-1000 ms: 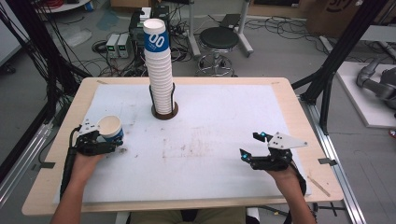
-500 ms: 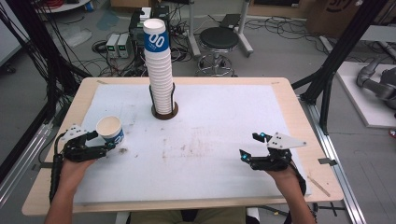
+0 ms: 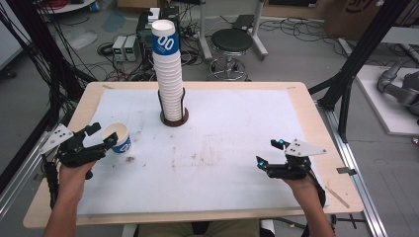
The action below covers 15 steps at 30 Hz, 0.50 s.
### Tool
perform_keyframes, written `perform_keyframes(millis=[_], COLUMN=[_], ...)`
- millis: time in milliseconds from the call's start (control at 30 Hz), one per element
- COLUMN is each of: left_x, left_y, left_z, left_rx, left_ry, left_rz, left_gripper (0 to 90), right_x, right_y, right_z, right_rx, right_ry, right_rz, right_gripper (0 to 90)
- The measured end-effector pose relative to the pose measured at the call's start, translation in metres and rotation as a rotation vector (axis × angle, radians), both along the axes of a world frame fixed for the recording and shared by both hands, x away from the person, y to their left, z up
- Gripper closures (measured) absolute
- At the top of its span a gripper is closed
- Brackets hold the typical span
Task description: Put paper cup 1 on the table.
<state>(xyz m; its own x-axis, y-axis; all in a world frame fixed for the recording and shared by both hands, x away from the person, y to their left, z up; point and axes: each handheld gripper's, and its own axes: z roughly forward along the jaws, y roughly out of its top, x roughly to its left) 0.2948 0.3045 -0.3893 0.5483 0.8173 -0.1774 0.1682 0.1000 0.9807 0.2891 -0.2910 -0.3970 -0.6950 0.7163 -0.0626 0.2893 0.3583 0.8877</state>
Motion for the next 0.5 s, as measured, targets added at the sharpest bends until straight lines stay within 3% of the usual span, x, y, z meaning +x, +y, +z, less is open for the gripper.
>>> perform_keyframes(millis=[67, 167, 500], left_x=[0.0, 0.001, 0.001], left_y=[-0.006, -0.016, -0.044], left_z=[0.002, 0.004, 0.003], left_rx=[-0.03, -0.031, 0.038], left_ry=[-0.021, -0.039, -0.083], left_rz=[-0.031, -0.068, -0.128], left_gripper=[16.6, 16.6, 16.7], right_x=[0.0, 0.001, 0.002], right_y=[-0.002, -0.005, -0.009], right_z=[0.0, 0.0, 0.0], right_rx=[0.0, -0.002, 0.002], right_ry=[0.0, -0.002, 0.005], right_rz=[-0.014, -0.032, -0.056], right_gripper=[20.9, 20.9, 20.9])
